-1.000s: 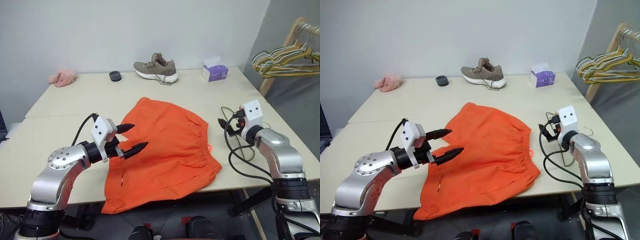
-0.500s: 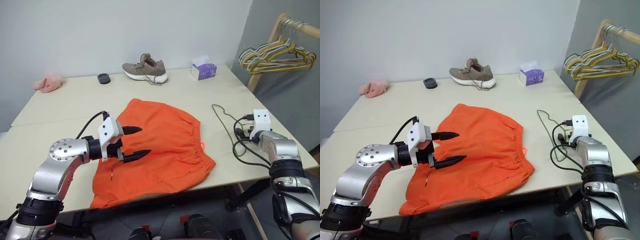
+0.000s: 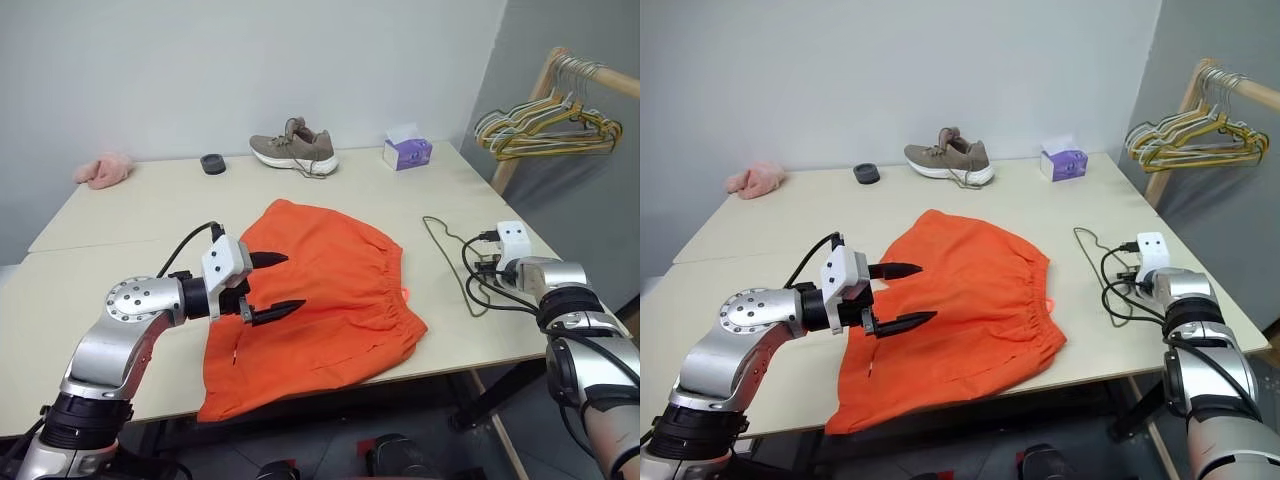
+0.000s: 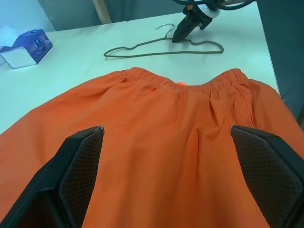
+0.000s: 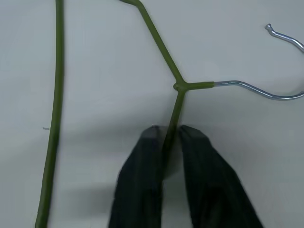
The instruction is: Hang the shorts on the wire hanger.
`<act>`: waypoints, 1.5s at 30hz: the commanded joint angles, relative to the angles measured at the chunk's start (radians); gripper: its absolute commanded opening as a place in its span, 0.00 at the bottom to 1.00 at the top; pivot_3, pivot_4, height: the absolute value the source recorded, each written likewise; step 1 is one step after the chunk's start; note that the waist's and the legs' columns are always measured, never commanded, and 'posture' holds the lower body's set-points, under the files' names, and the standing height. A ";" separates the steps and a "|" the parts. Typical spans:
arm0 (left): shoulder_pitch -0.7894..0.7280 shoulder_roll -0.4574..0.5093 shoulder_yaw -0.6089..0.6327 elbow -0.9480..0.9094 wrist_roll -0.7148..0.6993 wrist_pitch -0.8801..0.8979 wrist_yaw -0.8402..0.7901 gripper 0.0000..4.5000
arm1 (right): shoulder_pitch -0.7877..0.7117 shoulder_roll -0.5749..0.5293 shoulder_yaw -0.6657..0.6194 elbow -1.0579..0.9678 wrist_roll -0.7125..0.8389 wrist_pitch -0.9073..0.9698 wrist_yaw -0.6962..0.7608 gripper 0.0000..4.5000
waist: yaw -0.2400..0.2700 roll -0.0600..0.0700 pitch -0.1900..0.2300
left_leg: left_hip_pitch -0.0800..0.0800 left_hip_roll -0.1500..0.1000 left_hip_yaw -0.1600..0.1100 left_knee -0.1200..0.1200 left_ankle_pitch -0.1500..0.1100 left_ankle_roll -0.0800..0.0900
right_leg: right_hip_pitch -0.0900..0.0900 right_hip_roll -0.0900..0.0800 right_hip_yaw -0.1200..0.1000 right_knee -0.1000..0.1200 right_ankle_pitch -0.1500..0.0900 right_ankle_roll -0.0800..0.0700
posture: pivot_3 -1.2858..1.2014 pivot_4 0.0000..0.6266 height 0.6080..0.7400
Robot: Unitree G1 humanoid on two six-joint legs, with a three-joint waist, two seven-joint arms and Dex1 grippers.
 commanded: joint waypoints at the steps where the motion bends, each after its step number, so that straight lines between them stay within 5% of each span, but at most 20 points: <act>1: 0.011 -0.005 0.004 -0.046 0.001 -0.009 0.018 1.00 | 0.021 -0.003 0.009 0.064 -0.041 -0.027 -0.044 0.01 | 0.002 -0.002 -0.002 | 0.000 0.000 0.000 0.000 0.000 0.000 | 0.000 0.000 0.000 0.000 0.000 0.000 | 0.45 0.00 1.00; 9: 0.027 -0.028 0.021 -0.041 0.000 0.030 0.084 1.00 | -0.003 0.001 0.024 -0.044 -0.048 -0.117 0.002 0.01 | -0.002 0.001 0.000 | 0.000 0.000 0.000 0.000 0.000 0.000 | -0.001 0.000 0.001 0.001 0.000 0.000 | 0.44 0.00 1.00; 21: -0.115 -0.048 0.093 0.207 0.065 -0.006 0.220 1.00 | 0.136 -0.059 0.138 -0.622 -0.152 -0.451 0.109 0.01 | -0.016 0.012 0.006 | -0.010 0.001 0.001 -0.002 0.000 0.000 | -0.013 0.001 0.002 0.002 0.003 0.005 | 0.44 0.00 1.00; 29: -0.175 0.019 0.097 0.260 -0.058 0.189 0.066 1.00 | 0.227 -0.081 0.308 -0.880 -0.237 -0.845 0.267 0.01 | -0.019 0.012 0.006 | -0.015 0.001 0.001 -0.002 0.000 0.000 | -0.018 0.001 0.001 0.002 0.003 0.005 | 0.44 0.00 1.00; 45: -0.175 -0.029 -0.068 0.231 -0.037 0.247 -0.030 1.00 | 0.222 0.025 0.376 -1.048 -0.253 -0.908 0.339 0.01 | -0.013 0.012 0.006 | -0.015 0.001 -0.001 -0.001 0.000 0.000 | -0.017 0.001 0.000 0.002 0.003 0.005 | 0.43 0.00 1.00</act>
